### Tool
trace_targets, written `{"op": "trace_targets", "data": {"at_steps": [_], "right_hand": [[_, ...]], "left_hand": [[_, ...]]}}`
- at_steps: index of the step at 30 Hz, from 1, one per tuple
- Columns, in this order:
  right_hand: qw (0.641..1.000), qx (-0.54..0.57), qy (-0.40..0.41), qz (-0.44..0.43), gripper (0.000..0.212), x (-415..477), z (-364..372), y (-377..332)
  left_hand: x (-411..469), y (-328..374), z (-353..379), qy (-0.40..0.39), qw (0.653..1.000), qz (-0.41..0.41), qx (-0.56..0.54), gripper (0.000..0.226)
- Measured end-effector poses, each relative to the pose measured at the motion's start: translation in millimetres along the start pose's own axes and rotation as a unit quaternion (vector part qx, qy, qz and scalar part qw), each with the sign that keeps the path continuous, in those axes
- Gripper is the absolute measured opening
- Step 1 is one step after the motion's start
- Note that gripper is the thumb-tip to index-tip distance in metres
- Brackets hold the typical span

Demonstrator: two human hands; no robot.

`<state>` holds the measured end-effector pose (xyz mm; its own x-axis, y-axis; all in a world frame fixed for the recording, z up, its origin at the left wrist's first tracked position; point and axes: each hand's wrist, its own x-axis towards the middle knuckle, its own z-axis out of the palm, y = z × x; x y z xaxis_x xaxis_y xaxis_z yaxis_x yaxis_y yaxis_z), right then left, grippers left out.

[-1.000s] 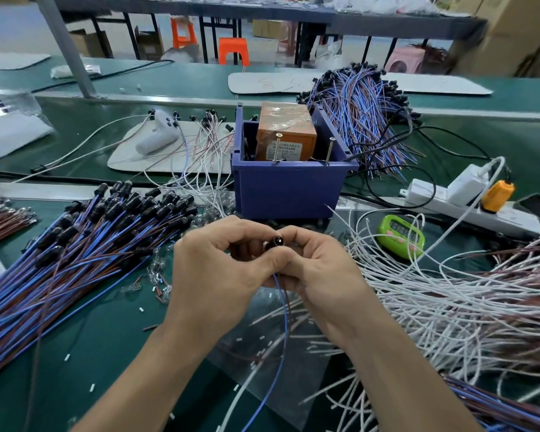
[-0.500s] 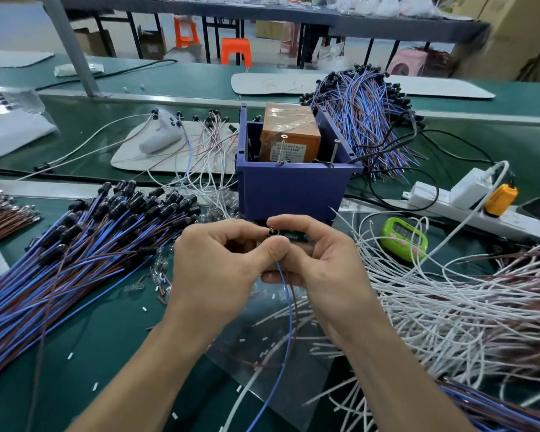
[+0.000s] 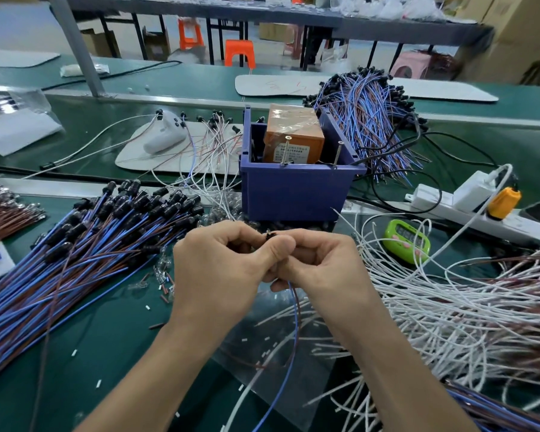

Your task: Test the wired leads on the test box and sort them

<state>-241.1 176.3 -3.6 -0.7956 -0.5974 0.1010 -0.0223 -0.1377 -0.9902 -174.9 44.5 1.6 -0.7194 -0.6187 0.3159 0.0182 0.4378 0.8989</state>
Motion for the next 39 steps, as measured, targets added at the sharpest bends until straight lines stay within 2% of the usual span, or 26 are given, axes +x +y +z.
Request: {"op": "trace_targets", "data": {"at_steps": [4,9,14,19,23,30,39], "right_hand": [[0.999,0.021,0.017,0.026,0.021,2,-3,0],[0.999,0.010,0.012,0.029,0.029,2,-2,-1],[0.999,-0.016,0.005,0.032,0.030,1,-1,-2],[0.998,-0.040,0.013,0.038,0.028,1,-3,-2],[0.998,0.008,0.020,0.057,0.021,2,-5,-2],[0.997,-0.011,0.013,0.071,0.023,2,-5,-3],[0.998,-0.011,-0.008,0.064,0.032,2,-4,-1]], "left_hand": [[5,0,-4,-0.018,0.997,-0.035,-0.073,0.014],[11,4,-5,-0.101,0.974,-0.091,-0.181,0.021],[13,4,-4,-0.096,0.960,-0.138,-0.223,0.024],[11,2,-1,-0.087,0.964,-0.136,-0.213,0.022],[13,-1,-2,-0.134,0.954,-0.156,-0.218,0.025],[14,-2,-1,-0.132,0.953,-0.176,-0.207,0.028],[15,1,-3,-0.123,0.962,-0.158,-0.187,0.033]]}}
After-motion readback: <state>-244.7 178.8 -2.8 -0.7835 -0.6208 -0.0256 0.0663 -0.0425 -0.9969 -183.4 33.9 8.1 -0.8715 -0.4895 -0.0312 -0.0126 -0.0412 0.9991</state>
